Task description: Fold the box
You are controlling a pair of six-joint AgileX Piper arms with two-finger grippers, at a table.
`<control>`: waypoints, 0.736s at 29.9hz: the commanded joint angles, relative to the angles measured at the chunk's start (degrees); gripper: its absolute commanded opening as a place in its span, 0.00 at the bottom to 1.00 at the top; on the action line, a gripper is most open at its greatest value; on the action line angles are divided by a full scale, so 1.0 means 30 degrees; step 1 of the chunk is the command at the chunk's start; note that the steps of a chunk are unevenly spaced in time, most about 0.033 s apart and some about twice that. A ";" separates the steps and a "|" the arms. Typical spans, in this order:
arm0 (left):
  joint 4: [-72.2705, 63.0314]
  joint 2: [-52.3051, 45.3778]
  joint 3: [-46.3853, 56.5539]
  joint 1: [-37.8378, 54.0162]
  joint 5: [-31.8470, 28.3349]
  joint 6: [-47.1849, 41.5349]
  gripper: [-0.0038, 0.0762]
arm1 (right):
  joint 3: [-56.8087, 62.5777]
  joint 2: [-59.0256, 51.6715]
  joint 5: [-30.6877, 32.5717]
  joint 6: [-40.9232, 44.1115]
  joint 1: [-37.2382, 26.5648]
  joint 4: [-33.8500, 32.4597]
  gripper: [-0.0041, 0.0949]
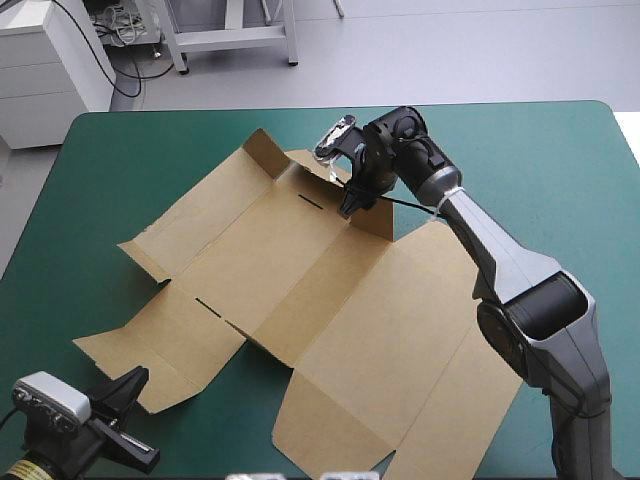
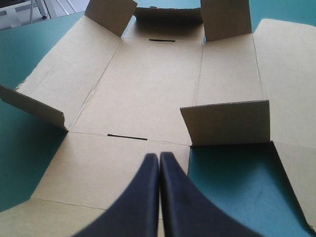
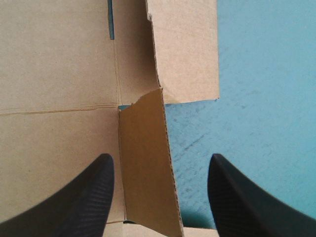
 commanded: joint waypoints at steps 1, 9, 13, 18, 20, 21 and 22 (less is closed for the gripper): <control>-0.0378 0.0265 -0.0401 -0.0046 -0.1428 -0.0195 0.04 | -0.0698 -0.1082 -0.0540 -0.0203 -0.0440 -0.0301 0.56; -0.0378 0.0265 -0.0401 -0.0046 -0.1428 -0.0195 0.04 | -0.0698 -0.0964 -0.0540 -0.0534 -0.1520 0.1116 0.56; -0.0378 0.0265 -0.0401 -0.0046 -0.1428 -0.0195 0.04 | -0.0698 -0.0271 -0.0540 -0.0622 -0.1514 0.1737 0.56; -0.0378 0.0265 -0.0401 -0.0046 -0.1428 -0.0195 0.04 | -0.0698 0.0570 -0.0540 -0.0613 -0.1514 0.2250 0.56; -0.0378 0.0265 -0.0401 -0.0046 -0.1428 -0.0195 0.04 | -0.0698 0.0606 -0.0540 -0.0694 -0.1514 0.2371 0.56; -0.0378 0.0265 -0.0401 -0.0046 -0.1428 -0.0195 0.04 | -0.0698 0.0606 -0.0540 -0.0785 -0.1514 0.2371 0.56; -0.0378 0.0265 -0.0401 -0.0046 -0.1428 -0.0195 0.04 | -0.0698 0.0606 -0.0540 -0.0868 -0.1514 0.2250 0.56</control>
